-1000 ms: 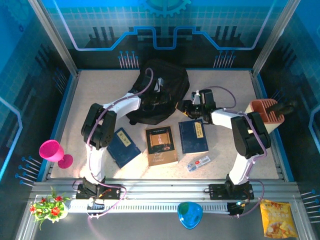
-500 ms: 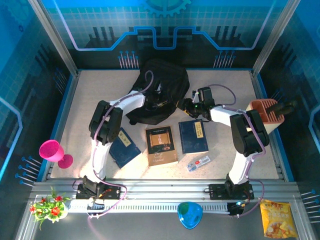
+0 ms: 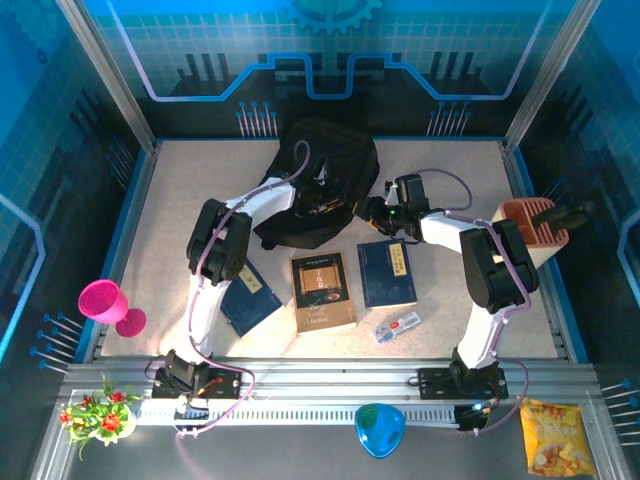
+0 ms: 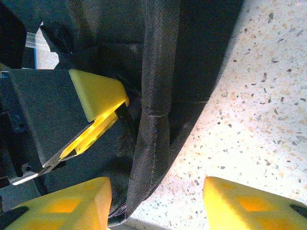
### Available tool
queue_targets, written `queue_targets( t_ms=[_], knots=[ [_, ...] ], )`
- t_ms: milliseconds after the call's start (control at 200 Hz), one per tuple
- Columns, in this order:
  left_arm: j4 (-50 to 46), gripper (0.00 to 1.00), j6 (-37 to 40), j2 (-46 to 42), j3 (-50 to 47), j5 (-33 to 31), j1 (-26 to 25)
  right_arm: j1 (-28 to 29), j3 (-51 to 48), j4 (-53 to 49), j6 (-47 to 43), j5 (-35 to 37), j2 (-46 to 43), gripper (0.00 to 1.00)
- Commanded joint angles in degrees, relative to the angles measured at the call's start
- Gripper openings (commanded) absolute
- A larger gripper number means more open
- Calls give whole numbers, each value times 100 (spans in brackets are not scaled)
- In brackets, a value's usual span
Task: Pack the student bag
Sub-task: Unzip the student bag at the top-center of the table.
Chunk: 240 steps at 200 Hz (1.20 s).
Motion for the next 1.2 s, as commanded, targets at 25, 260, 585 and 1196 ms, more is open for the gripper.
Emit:
queue_targets(
  t_ms=[25, 260, 585, 1196],
  knots=[
    [-130, 24, -28, 156, 281, 115, -27, -79, 55, -44, 16, -50, 74, 54],
    [-253, 13, -30, 240, 515, 138, -32, -77, 39, -54, 26, -31, 83, 52],
    [28, 6, -17, -55, 234, 321, -41, -66, 92, -39, 55, -151, 223, 46],
    [713, 0, 424, -1084, -1013, 306, -89, -193, 408, -129, 30, -229, 250, 52]
  ],
)
